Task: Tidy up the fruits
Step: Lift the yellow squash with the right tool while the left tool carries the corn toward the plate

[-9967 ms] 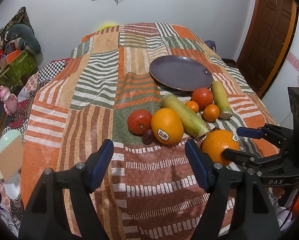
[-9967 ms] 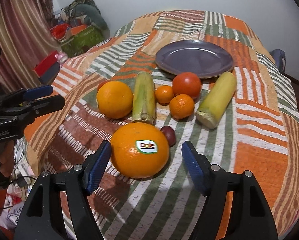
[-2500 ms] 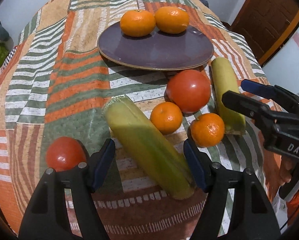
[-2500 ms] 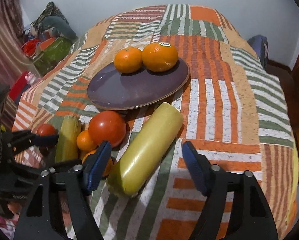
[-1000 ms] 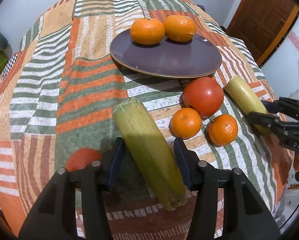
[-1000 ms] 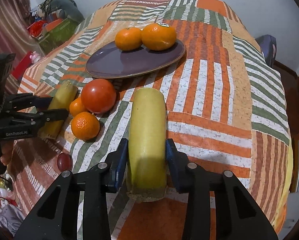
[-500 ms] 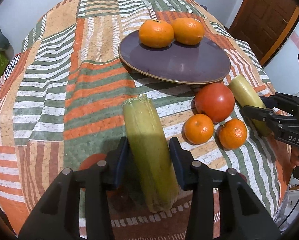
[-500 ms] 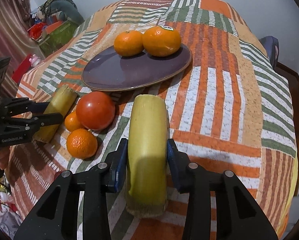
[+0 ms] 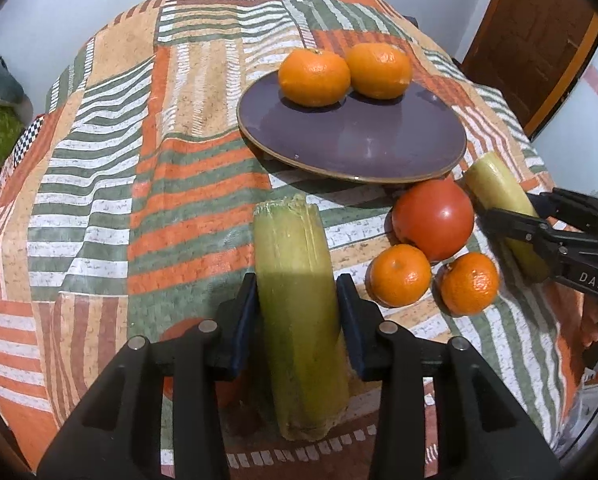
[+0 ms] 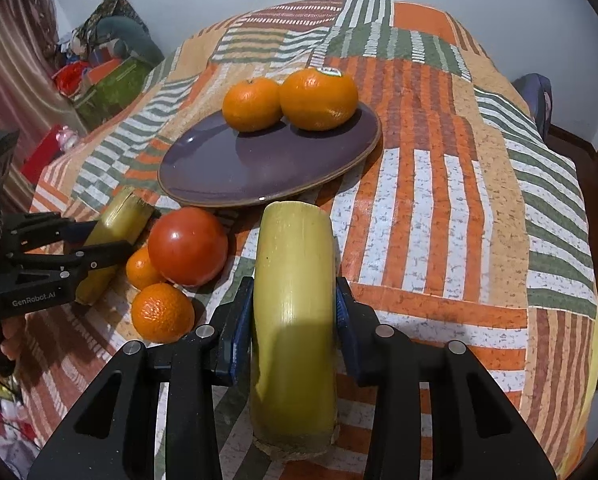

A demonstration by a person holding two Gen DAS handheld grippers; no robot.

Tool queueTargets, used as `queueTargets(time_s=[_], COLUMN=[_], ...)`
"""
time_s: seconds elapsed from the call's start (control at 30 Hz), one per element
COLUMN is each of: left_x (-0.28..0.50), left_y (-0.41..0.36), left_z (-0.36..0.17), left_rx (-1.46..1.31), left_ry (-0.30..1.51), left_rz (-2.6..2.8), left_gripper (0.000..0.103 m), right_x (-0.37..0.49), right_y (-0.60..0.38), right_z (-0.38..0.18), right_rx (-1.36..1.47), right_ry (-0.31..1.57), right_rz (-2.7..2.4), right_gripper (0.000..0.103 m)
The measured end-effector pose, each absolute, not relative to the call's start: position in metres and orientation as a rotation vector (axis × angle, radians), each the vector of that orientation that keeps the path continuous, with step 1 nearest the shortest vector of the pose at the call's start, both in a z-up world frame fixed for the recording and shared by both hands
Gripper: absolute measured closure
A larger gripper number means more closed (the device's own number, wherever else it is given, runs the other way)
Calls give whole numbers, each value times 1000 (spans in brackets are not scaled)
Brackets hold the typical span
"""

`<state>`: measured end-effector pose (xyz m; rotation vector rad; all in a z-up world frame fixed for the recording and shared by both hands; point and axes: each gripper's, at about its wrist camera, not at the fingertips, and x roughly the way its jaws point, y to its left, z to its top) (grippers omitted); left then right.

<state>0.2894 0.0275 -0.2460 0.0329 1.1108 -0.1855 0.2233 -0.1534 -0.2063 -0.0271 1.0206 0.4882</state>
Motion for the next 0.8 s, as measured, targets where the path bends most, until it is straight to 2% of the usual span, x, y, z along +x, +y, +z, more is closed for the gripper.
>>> queueTargets(time_s=[0.8], left_x=[294], left_y=[25], left_z=[-186], left_rx=[-1], left_ry=[975], left_rz=[-199], left_gripper=[66], right_x=[238], right_y=[-146], right_z=[-155], right_rx=[-40], right_ry=[880], right_rz=[489], right_gripper=[68])
